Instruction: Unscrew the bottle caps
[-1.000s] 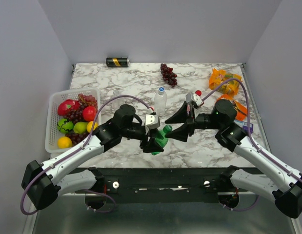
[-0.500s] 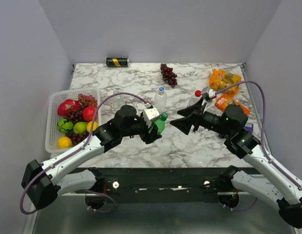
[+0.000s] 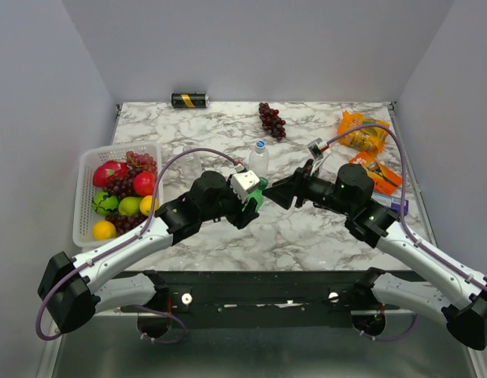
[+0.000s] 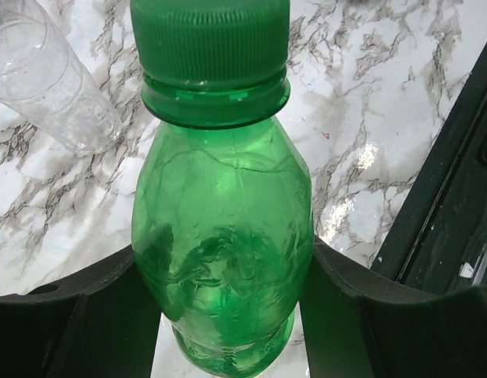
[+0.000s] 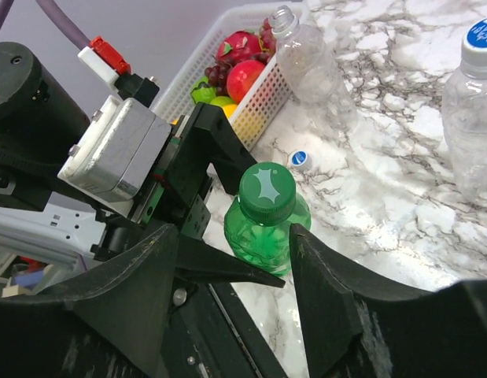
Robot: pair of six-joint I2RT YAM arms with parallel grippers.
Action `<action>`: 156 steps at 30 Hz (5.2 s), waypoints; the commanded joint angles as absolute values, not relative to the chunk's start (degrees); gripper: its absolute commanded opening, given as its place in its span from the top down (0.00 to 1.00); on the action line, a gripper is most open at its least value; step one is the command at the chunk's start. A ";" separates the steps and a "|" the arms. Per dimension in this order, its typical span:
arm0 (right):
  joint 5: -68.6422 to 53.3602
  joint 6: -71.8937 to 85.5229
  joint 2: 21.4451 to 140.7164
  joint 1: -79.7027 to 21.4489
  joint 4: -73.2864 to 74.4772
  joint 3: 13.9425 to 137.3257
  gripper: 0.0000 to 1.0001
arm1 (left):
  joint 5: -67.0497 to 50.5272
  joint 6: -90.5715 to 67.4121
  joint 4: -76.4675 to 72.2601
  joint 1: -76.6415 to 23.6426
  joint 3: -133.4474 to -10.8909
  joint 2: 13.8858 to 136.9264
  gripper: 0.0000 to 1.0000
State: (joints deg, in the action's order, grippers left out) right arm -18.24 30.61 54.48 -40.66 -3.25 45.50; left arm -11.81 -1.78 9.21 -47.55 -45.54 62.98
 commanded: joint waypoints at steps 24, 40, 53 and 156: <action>-17.40 30.85 62.75 -42.19 -9.05 48.69 0.40 | -11.60 -2.11 7.82 -49.66 -46.41 65.92 0.65; -19.15 29.01 63.90 -42.36 -10.37 47.82 0.66 | -14.50 -1.50 7.82 -50.27 -46.76 65.83 0.66; -58.05 17.76 58.63 -36.30 -17.05 42.63 0.75 | -51.75 1.32 4.83 -48.16 -46.93 62.40 0.65; -45.76 21.72 56.87 -33.42 -19.59 40.43 0.68 | -36.70 1.76 7.48 -50.71 -47.20 65.48 0.67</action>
